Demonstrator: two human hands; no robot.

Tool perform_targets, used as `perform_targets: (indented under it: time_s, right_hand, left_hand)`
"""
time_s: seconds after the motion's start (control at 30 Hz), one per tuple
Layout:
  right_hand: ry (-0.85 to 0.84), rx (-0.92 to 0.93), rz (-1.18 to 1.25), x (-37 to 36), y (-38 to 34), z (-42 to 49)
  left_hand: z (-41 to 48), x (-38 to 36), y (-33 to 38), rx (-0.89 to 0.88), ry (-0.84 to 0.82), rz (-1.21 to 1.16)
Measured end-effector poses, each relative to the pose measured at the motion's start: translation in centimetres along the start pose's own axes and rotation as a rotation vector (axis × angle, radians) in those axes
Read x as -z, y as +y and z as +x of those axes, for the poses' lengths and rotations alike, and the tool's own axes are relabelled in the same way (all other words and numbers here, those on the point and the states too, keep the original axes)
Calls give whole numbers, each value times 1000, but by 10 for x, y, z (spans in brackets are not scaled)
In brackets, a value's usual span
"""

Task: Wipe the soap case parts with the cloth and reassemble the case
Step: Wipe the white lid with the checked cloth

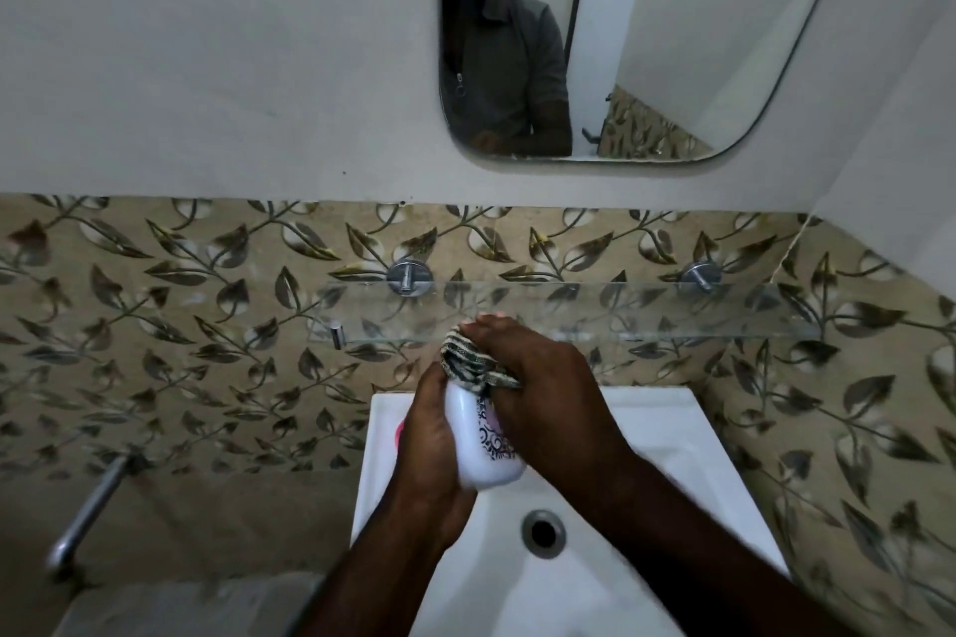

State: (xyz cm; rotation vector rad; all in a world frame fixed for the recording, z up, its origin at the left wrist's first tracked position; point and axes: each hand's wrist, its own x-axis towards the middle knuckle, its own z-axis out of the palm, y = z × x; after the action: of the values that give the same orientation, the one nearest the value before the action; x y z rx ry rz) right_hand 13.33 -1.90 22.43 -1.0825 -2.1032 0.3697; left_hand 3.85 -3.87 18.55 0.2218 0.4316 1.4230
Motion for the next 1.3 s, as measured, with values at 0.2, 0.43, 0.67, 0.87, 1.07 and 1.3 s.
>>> perform_targets:
  time_s: [0.2,0.43,0.67,0.87,1.07,1.3]
  right_hand:
    - [95,189,-139,-11,-9,-58]
    - [-2,138,-135,4,-11,-32]
    - [4,20,36,-6,0,-20]
    - [45,257,-74,-20,-14,-73]
    - [-41,174,-65,12,6,-16]
    - [185,-107,58,33,56,-39]
  left_hand:
    - [4,11,19,26,70,10]
    - [-4,3,4,78,45,-24]
    - [-10,5,12,-23,-26,-47]
    - [-8,11,26,-86,167,34]
    - [-2,-8,-8,0,132,133]
    - [20,-45,-30,-34,82,227]
